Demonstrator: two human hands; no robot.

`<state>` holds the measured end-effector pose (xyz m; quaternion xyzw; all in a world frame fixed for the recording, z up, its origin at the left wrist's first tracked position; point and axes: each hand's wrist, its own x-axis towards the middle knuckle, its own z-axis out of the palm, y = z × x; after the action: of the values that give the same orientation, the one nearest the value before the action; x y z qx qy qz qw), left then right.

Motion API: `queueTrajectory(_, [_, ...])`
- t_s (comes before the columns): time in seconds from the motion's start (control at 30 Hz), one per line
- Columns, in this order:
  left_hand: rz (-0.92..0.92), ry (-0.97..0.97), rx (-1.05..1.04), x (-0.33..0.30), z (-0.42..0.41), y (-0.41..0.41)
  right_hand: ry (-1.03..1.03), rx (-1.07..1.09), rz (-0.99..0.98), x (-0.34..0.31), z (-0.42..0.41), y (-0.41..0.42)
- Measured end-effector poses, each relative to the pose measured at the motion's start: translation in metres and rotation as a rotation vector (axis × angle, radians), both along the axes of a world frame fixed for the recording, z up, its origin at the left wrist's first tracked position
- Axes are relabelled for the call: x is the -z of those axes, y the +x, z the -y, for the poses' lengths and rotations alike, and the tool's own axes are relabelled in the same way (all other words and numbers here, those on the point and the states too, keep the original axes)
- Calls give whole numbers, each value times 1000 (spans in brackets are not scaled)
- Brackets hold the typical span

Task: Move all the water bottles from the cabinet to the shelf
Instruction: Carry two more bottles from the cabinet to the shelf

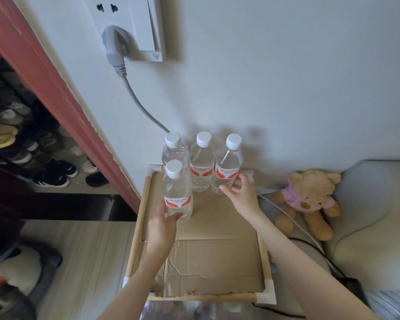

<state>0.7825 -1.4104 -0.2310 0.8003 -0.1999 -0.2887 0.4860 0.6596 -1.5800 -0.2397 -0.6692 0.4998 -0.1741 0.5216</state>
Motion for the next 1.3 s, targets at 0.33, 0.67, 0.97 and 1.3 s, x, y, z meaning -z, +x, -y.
queueTrajectory(0.33, [84, -34, -77, 1, -5, 5, -102, 29, -50, 4, 4, 9])
queueTrajectory(0.67, [10, -57, -47, 8, 7, 12, -95, 9, -136, -7, -5, 9])
queueTrajectory(0.97, [-219, -322, 410, -16, -7, 48, 81, -22, 142, 3, -12, 2])
queueTrajectory(1.3, [-966, -309, 217, -30, 23, 118, 364, 128, 314, 2, -8, 3])
